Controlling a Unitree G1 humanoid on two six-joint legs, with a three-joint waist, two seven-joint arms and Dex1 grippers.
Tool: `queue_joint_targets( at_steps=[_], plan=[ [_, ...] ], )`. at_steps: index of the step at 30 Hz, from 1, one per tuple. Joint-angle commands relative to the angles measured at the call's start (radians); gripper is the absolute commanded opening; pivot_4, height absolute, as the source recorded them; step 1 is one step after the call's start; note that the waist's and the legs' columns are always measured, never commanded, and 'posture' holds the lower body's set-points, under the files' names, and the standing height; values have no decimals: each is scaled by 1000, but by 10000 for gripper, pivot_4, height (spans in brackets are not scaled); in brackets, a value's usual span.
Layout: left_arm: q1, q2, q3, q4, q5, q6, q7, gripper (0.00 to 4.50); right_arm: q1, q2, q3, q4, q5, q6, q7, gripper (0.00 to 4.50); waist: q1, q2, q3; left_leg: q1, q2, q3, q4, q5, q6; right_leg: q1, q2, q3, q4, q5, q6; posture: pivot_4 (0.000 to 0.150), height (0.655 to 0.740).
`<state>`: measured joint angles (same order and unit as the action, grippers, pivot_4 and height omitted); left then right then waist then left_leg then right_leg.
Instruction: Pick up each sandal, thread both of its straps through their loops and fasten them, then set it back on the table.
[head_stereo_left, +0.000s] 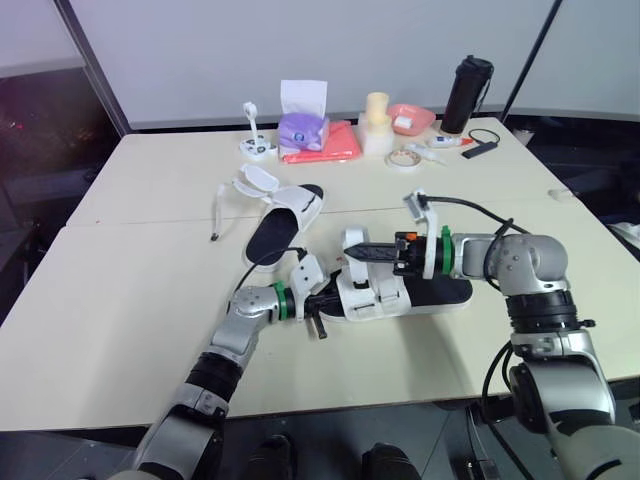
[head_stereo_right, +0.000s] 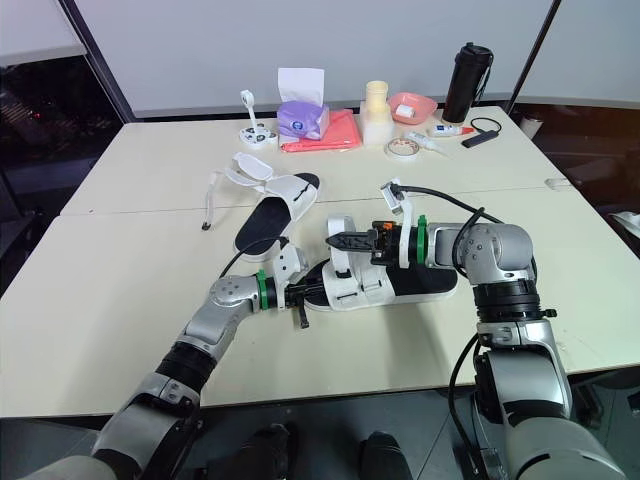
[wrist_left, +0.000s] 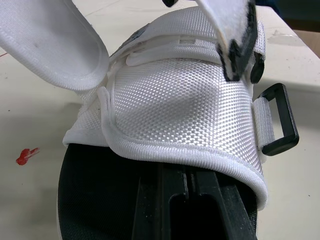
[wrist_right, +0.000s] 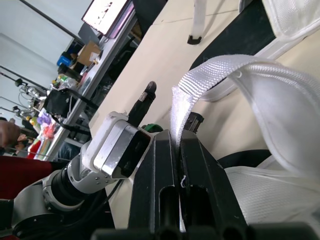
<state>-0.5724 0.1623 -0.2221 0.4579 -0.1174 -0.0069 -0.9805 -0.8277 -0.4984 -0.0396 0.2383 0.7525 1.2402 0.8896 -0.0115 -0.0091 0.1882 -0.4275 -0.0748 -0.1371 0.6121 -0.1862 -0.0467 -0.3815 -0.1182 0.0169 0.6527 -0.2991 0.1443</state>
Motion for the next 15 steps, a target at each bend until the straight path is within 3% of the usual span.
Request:
queue_joint_targets(
  at_steps=[1,15],
  plan=[
    [17,-4,-24,-1,13,13,2,0,21,7,-2,-60,26,23,6,485,0,0,0,0,0,0,0,0,0,0,0,0,0,0,0,1500,7400],
    [19,-5,-24,-2,14,13,8,0,76,-22,50,-68,-25,-25,38,485,0,0,0,0,0,0,0,0,0,0,0,0,0,0,0,1500,7400]
  ],
)
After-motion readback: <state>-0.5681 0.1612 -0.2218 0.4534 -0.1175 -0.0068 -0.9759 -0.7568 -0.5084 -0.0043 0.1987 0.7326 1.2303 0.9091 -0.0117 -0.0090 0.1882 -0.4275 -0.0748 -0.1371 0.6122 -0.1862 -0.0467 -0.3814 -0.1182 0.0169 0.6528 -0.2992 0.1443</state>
